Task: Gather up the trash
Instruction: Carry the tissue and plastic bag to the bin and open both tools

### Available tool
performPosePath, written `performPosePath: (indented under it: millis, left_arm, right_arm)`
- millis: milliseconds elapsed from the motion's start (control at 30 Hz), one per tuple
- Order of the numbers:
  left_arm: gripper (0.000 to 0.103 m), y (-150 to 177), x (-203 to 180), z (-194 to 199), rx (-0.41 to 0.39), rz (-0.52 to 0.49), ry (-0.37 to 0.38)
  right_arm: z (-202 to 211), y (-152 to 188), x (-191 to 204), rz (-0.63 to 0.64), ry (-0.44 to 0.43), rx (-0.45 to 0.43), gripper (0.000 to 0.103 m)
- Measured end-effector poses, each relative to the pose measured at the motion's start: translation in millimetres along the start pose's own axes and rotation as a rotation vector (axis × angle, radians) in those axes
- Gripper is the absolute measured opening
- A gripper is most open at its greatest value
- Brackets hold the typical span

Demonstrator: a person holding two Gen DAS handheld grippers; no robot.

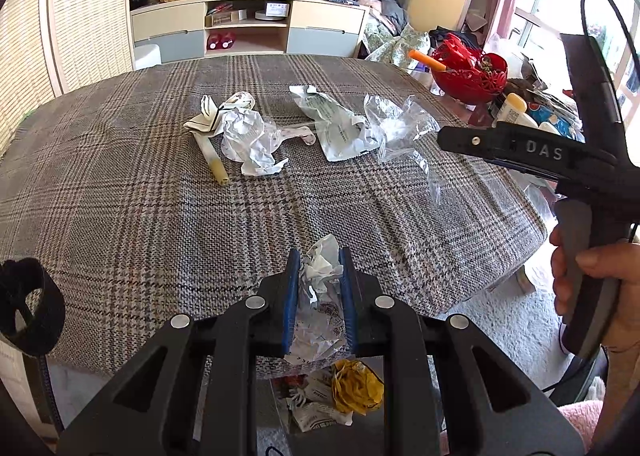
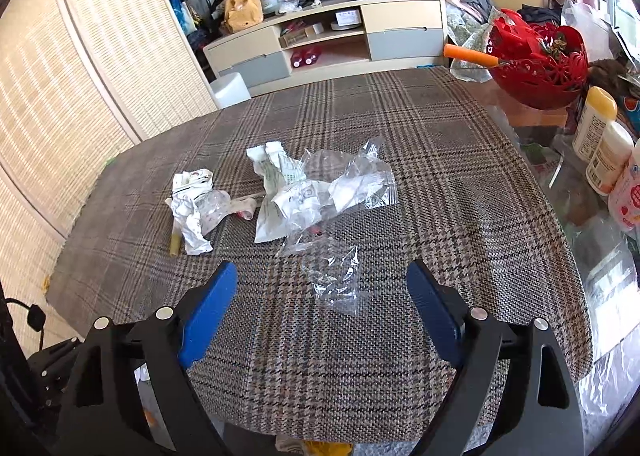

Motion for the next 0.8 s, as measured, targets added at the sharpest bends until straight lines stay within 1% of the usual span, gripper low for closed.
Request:
performPosePath:
  millis: [200,233,267,300,333,367,400,500,667,800]
  left_arm:
    - [0.018,-6,-5,-3,-0.002,0.008,0.022]
    - [0.018,-6,-6,-4,-0.001,0.007,0.024]
    - [0.018,-6,-7,-5,0.000,0.004,0.027]
    - [0.018,-6,-8,-6,0.002,0.002,0.027]
    - [0.018,-5,-8,-6,0.004,0.000,0.026]
    - [0.018,-4,-8,-7,0.008,-0.002,0.024]
    - [0.018,-3,-8,-8,0.011,-0.002,0.022]
    - [0.018,3,-5,-8,0.018,0.002,0.016]
    - [0.018,14,-5,1,0.013,0.002,0.011]
    - [0.018,28,-9,10,0.010,0.004,0.014]
  right_arm:
    - [-37,2,1,-0.010,-0.016,0.053,0.087]
    - [-42,3,1,-0.005,-0.009,0.057,0.082]
    - [-46,5,2,0.001,-0.006,0.066,0.075]
    - [-50,7,2,0.001,-0.006,0.078,0.048]
    - [-53,10,1,-0.007,-0.005,0.092,0.024]
    - [-55,13,-1,-0.015,0.002,0.106,0.016]
    - [-56,16,-3,-0.021,0.005,0.117,0.005]
    - [-49,23,-7,-0.019,0.007,0.123,0.004]
    - [-22,34,-16,-0.038,0.001,0.094,0.003]
    - [-1,54,-12,-0.034,-0.017,0.083,0.003]
Point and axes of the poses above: each gripper's, at about its wrist camera, not at the fingertips, and z roughly against the way its jaws point, x to its left, y to its underside, the point moved 6 cm from there along -z, roughly the way its jaws point, and after that the axes turned 3 degrees about -z, right-handed, at the moved point
